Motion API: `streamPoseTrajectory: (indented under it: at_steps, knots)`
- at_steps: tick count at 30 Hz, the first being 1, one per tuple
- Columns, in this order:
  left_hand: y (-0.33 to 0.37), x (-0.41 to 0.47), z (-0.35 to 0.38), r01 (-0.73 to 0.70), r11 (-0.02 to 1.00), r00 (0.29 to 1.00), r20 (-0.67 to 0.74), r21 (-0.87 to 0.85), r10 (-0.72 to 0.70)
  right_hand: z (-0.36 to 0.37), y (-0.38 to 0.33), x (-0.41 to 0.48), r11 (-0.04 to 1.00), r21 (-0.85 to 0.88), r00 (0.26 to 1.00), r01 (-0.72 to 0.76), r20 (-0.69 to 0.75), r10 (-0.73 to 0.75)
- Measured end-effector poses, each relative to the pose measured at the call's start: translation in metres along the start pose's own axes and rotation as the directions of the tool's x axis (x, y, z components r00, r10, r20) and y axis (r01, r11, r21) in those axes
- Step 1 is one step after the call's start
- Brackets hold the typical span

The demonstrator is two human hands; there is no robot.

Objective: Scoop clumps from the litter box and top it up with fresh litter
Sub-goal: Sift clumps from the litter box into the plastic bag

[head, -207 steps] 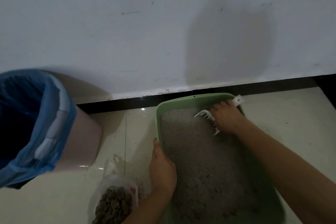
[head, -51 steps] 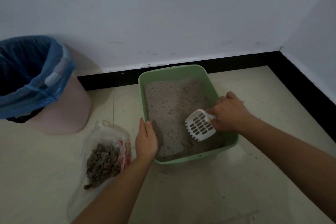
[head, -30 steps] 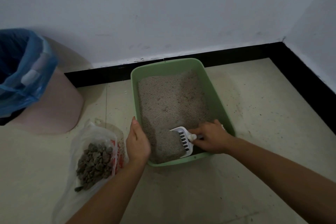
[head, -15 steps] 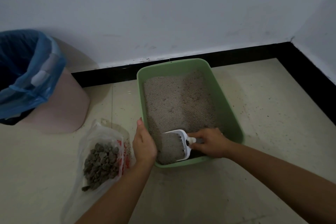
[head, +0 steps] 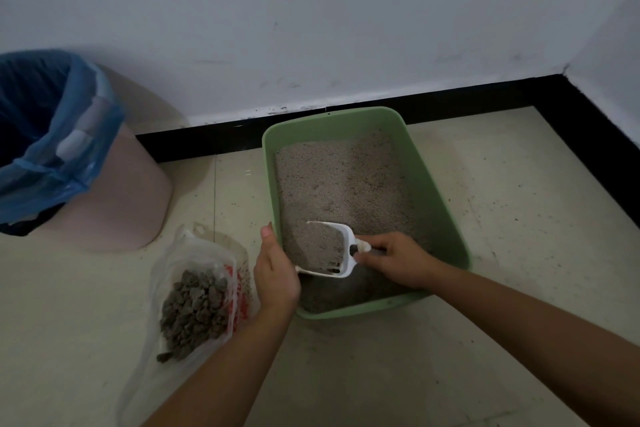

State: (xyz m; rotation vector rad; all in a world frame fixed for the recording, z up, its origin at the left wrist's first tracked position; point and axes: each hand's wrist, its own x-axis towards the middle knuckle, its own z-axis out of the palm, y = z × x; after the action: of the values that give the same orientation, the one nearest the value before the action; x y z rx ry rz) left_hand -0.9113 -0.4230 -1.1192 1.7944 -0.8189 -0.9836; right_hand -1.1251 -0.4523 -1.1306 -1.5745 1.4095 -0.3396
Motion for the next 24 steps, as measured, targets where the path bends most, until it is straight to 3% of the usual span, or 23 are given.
streamPoseTrajectory:
  at_steps: [11, 20, 24]
  knots:
    - [0.003, -0.003, -0.001, 0.025, 1.0, 1.0, -0.004, -0.004, -0.025, -0.007, -0.011, -0.002, 0.999, -0.033, 0.988, 0.014, -0.15, -0.019]
    - [0.009, -0.007, -0.005, 0.032, 0.999, 0.999, 0.037, -0.003, -0.032, -0.002, -0.023, -0.009, 0.996, -0.082, 0.991, 0.044, -0.123, -0.054]
    - [0.022, -0.015, -0.007, 0.06, 0.998, 0.997, 0.056, -0.006, -0.06, -0.001, -0.025, -0.017, 0.983, -0.183, 0.992, 0.015, -0.122, -0.038]
